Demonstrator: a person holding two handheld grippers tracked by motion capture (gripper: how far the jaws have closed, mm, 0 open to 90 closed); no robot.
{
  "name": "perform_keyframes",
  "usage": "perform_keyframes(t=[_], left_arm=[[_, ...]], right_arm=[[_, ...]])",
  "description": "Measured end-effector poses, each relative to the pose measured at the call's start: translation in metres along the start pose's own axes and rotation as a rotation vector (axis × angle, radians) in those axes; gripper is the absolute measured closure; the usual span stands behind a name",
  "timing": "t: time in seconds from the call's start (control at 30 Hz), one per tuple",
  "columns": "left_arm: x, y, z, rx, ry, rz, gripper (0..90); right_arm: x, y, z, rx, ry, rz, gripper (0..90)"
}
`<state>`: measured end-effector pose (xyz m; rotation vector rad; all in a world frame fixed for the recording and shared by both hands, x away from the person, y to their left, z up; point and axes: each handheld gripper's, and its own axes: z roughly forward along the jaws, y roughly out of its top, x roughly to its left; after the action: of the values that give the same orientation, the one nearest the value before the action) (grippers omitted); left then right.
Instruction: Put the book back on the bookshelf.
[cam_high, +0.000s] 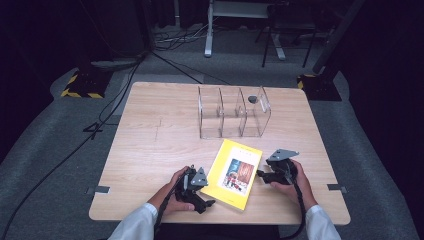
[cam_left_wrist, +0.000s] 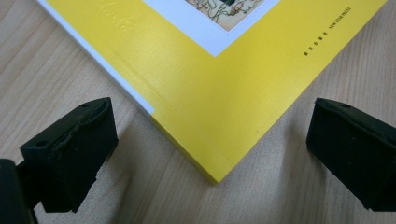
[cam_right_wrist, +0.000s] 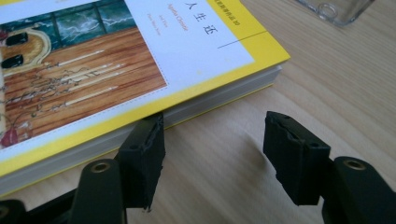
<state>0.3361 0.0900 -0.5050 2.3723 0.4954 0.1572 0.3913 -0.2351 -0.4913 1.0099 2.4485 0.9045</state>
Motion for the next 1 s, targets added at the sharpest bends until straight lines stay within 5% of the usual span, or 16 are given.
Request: perform_keyframes(t=[0.17, 0.27, 0.43, 0.57, 0.73, 0.83, 1.0], left_arm=[[-0.001, 0.0, 0.001, -0.008, 0.009, -0.002, 2.9], [-0.003, 0.0, 0.0, -0.008, 0.016, -0.01, 3.4], [-0.005, -0.003, -0.002, -0.019, 0.024, -0.015, 6.8], [-0.007, -0.005, -0.005, -0.031, 0.03, -0.028, 11.1], [-0.007, -0.005, -0.005, -0.032, 0.03, -0.027, 11.9], [-0.006, -0.005, -0.005, -0.031, 0.029, -0.025, 11.8], [-0.006, -0.005, -0.005, -0.028, 0.029, -0.022, 11.5]], right_arm=[[-0.003, 0.014, 0.017, -0.029, -0.015, 0.034, 39.0], [0.0, 0.015, 0.019, -0.044, -0.014, 0.046, 46.2], [0.013, 0.002, 0.006, -0.035, 0.088, -0.017, 41.4], [0.027, -0.009, -0.006, -0.031, 0.162, -0.115, 41.7], [0.035, -0.006, -0.009, -0.005, 0.181, -0.171, 44.9], [0.032, -0.008, -0.009, -0.001, 0.257, -0.186, 39.0], [0.038, -0.009, -0.012, 0.013, 0.266, -0.215, 38.0]])
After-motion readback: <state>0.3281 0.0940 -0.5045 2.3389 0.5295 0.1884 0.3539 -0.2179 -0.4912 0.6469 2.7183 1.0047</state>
